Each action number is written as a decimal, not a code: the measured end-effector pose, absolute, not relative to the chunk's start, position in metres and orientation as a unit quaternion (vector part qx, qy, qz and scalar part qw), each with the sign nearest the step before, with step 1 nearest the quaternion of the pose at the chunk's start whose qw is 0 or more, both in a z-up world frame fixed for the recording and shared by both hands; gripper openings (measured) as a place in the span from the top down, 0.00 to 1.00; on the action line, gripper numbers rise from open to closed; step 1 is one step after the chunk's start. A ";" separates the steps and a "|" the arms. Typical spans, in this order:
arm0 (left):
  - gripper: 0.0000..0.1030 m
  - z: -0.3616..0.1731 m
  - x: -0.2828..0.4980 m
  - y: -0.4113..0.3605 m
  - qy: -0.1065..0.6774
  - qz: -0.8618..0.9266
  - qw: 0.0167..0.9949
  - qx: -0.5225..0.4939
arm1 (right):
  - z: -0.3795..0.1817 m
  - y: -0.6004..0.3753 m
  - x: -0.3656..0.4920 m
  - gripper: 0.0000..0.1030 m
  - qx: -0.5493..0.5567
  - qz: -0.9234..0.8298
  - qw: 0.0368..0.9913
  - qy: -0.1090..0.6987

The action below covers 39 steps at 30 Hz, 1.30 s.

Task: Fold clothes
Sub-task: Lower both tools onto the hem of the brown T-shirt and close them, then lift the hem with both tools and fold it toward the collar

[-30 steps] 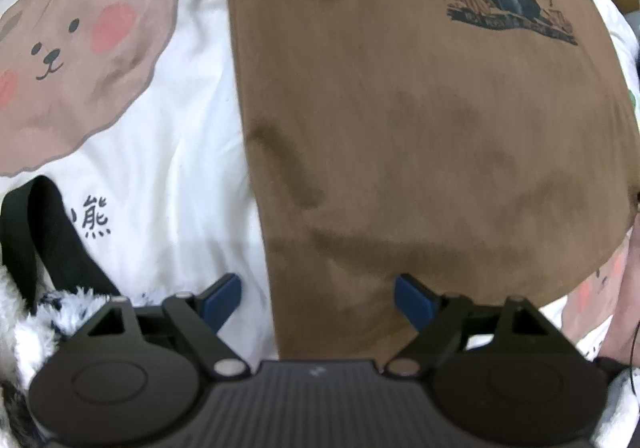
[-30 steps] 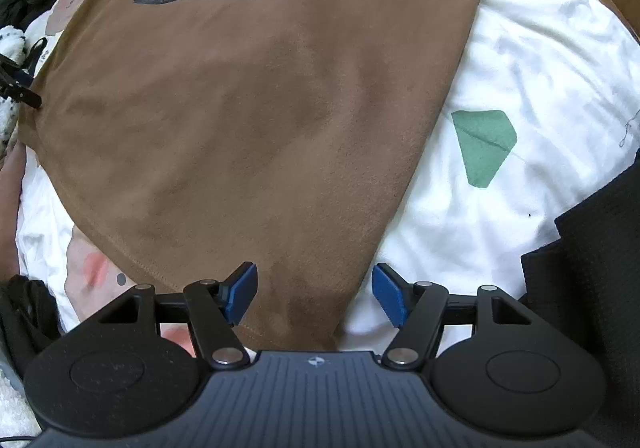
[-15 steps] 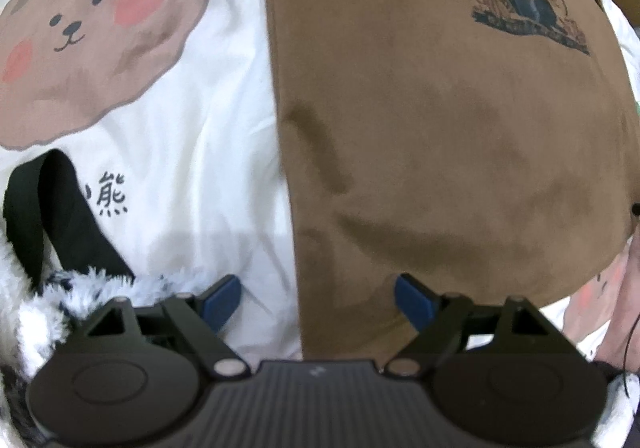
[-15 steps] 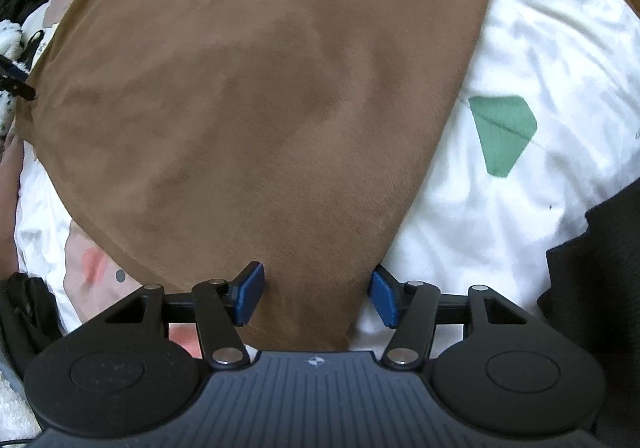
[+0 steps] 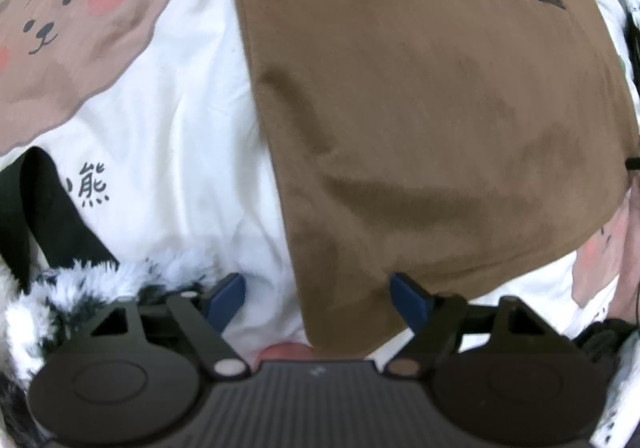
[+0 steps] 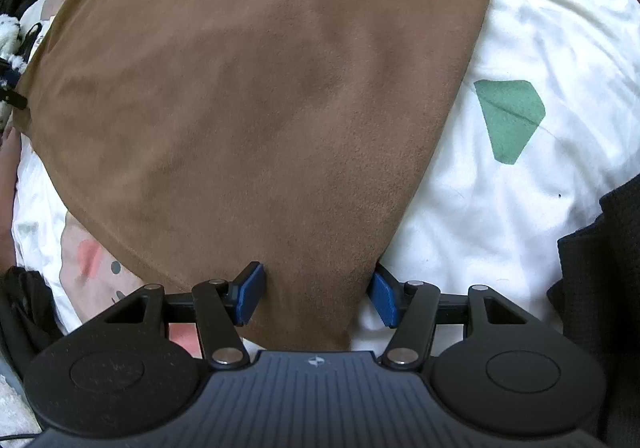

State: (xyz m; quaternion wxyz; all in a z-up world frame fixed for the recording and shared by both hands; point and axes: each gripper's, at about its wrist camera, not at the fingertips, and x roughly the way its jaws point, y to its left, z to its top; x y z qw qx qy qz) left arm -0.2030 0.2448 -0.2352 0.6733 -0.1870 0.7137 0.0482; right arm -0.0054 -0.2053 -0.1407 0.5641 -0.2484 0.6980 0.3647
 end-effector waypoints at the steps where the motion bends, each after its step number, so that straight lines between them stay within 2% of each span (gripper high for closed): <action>1: 0.26 -0.232 -0.203 0.245 0.715 0.046 0.672 -0.187 | -0.141 -0.206 -0.006 0.40 -0.248 0.365 0.564 0.698; 4: 0.29 -0.225 -0.201 0.247 0.716 0.039 0.671 -0.187 | -0.142 -0.208 -0.007 0.40 -0.245 0.364 0.557 0.705; 14: 0.29 -0.216 -0.199 0.247 0.714 0.025 0.672 -0.195 | -0.147 -0.216 -0.009 0.41 -0.244 0.359 0.544 0.719; 17: 0.29 -0.218 -0.197 0.243 0.715 0.025 0.674 -0.183 | -0.150 -0.212 -0.008 0.48 -0.251 0.353 0.550 0.714; 19: 0.30 -0.220 -0.196 0.238 0.718 0.027 0.675 -0.164 | -0.149 -0.210 -0.007 0.56 -0.254 0.350 0.551 0.713; 20: 0.32 -0.219 -0.194 0.234 0.722 0.025 0.675 -0.150 | -0.149 -0.209 -0.006 0.59 -0.256 0.351 0.551 0.712; 22: 0.38 -0.215 -0.191 0.233 0.728 0.016 0.672 -0.137 | -0.147 -0.209 -0.006 0.70 -0.258 0.354 0.552 0.710; 24: 0.54 -0.211 -0.189 0.239 0.730 0.006 0.667 -0.145 | -0.145 -0.209 -0.007 0.79 -0.259 0.361 0.552 0.706; 25: 0.66 -0.207 -0.190 0.249 0.727 0.010 0.664 -0.173 | -0.143 -0.208 -0.007 0.85 -0.261 0.365 0.551 0.704; 26: 0.80 -0.204 -0.191 0.257 0.724 0.013 0.661 -0.197 | -0.142 -0.206 -0.008 0.87 -0.262 0.371 0.549 0.701; 28: 0.88 -0.197 -0.192 0.266 0.712 0.007 0.663 -0.231 | -0.138 -0.204 -0.008 0.91 -0.260 0.379 0.548 0.699; 31: 0.93 -0.189 -0.189 0.265 0.707 -0.006 0.667 -0.236 | -0.134 -0.206 -0.005 0.94 -0.251 0.384 0.549 0.699; 39: 0.95 -0.154 -0.186 0.276 0.674 -0.023 0.693 -0.253 | -0.110 -0.198 0.012 0.95 -0.223 0.402 0.580 0.672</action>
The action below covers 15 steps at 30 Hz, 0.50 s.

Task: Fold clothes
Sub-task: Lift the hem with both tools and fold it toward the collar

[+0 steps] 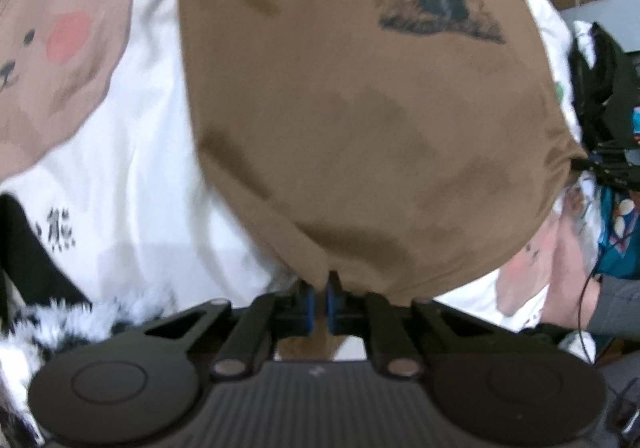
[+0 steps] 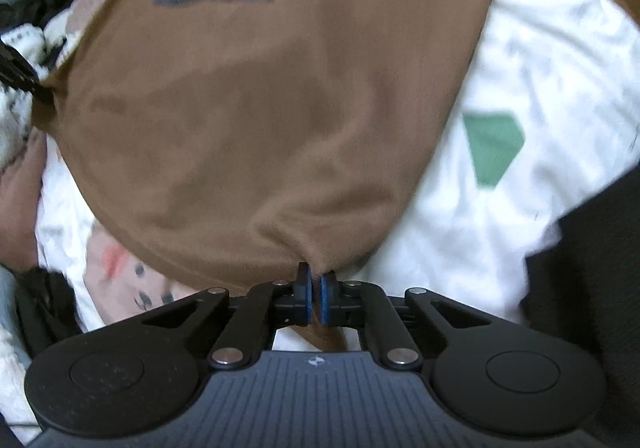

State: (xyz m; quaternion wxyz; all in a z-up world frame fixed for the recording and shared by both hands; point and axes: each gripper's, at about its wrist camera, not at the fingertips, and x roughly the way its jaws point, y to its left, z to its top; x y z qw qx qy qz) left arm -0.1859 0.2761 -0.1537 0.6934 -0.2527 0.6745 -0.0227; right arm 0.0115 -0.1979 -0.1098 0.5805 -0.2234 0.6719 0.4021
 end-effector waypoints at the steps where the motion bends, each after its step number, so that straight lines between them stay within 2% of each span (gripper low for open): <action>1: 0.95 -0.155 -0.199 0.273 0.671 -0.022 0.697 -0.252 | -0.108 -0.196 0.014 0.95 -0.221 0.404 0.584 0.669; 2: 0.95 -0.169 -0.218 0.257 0.669 -0.021 0.700 -0.250 | -0.102 -0.197 0.019 0.95 -0.220 0.407 0.588 0.663; 7: 0.96 -0.176 -0.214 0.242 0.653 -0.017 0.715 -0.250 | -0.090 -0.193 0.030 0.95 -0.217 0.415 0.601 0.648; 11: 0.96 -0.162 -0.205 0.270 0.644 -0.019 0.723 -0.247 | -0.084 -0.189 0.031 0.96 -0.222 0.417 0.613 0.634; 15: 0.97 -0.206 -0.175 0.225 0.634 -0.021 0.733 -0.246 | -0.078 -0.186 0.036 0.96 -0.217 0.416 0.625 0.624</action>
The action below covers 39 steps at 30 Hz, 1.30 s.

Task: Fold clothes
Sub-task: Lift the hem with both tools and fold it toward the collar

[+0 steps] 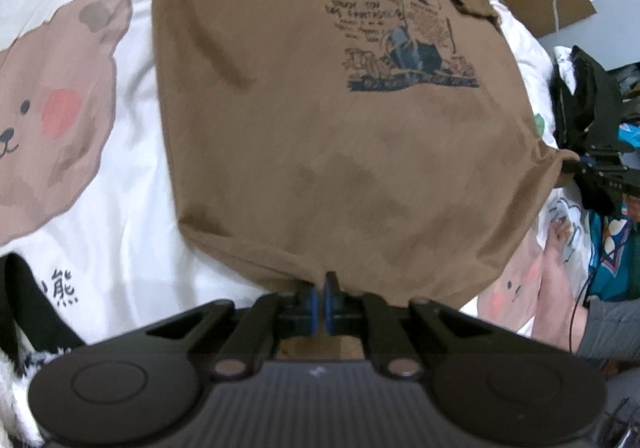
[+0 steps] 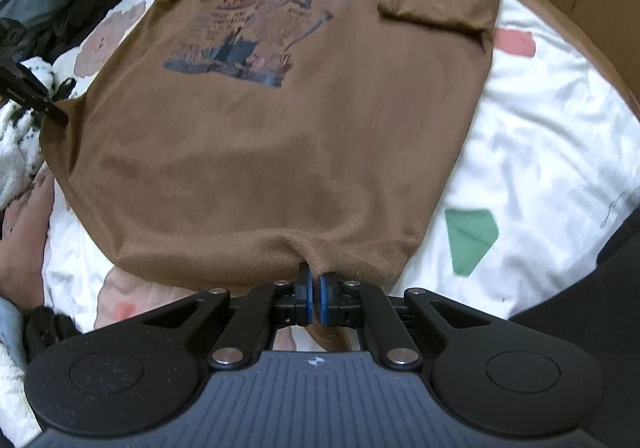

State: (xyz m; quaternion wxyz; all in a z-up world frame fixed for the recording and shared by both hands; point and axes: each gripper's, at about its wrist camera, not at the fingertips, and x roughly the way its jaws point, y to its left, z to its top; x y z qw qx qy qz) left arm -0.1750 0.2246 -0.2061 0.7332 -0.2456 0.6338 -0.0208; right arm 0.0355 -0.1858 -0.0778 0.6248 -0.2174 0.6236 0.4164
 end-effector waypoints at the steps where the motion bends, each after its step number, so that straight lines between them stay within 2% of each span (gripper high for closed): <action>1: 0.97 -0.212 -0.168 0.220 0.630 -0.022 0.736 -0.246 | -0.075 -0.185 0.038 0.96 -0.215 0.416 0.628 0.622; 25: 0.97 -0.153 -0.123 0.270 0.502 0.064 0.813 -0.288 | -0.023 -0.155 0.109 0.96 -0.184 0.388 0.715 0.552; 39: 0.97 -0.150 -0.105 0.292 0.457 0.115 0.819 -0.328 | -0.012 -0.147 0.157 0.96 -0.139 0.344 0.751 0.547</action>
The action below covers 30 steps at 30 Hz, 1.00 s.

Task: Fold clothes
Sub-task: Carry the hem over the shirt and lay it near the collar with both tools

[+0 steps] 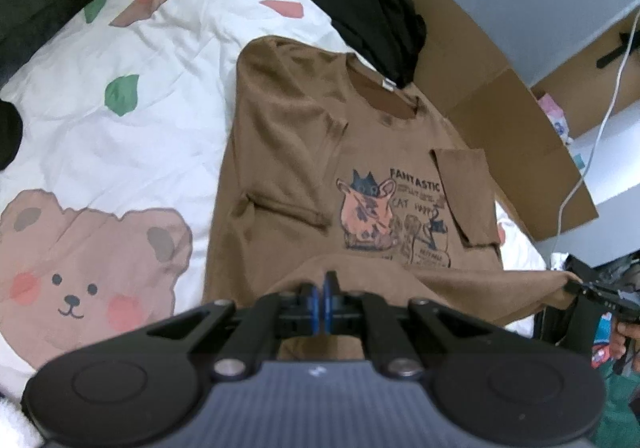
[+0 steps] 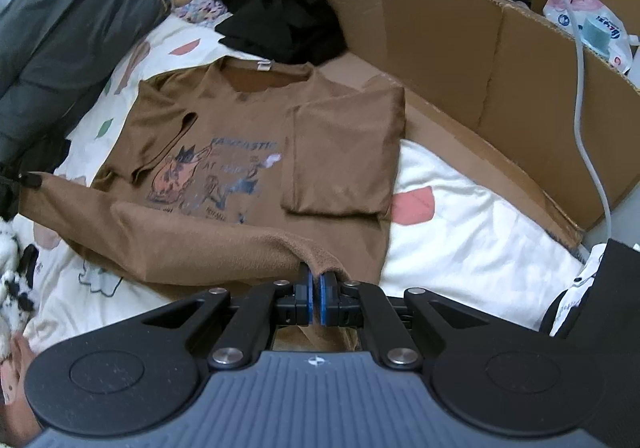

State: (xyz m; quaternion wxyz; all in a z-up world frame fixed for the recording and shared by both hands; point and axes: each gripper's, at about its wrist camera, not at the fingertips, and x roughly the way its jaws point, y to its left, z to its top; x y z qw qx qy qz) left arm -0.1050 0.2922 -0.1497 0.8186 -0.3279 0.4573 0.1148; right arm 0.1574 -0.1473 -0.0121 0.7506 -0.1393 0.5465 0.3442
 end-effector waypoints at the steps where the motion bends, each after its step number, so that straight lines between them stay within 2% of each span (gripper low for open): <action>1: 0.97 -0.150 -0.103 0.294 0.455 0.116 0.819 -0.330 | -0.013 -0.146 0.160 0.96 -0.138 0.342 0.752 0.547; 15: 0.97 -0.155 -0.071 0.323 0.400 0.109 0.825 -0.383 | -0.025 -0.132 0.200 0.96 -0.095 0.309 0.764 0.559; 20: 0.97 -0.164 -0.060 0.335 0.375 0.105 0.823 -0.413 | -0.039 -0.133 0.215 0.96 -0.026 0.306 0.767 0.564; 30: 0.97 -0.184 -0.027 0.359 0.358 0.089 0.824 -0.431 | -0.072 -0.129 0.246 0.96 0.029 0.311 0.774 0.550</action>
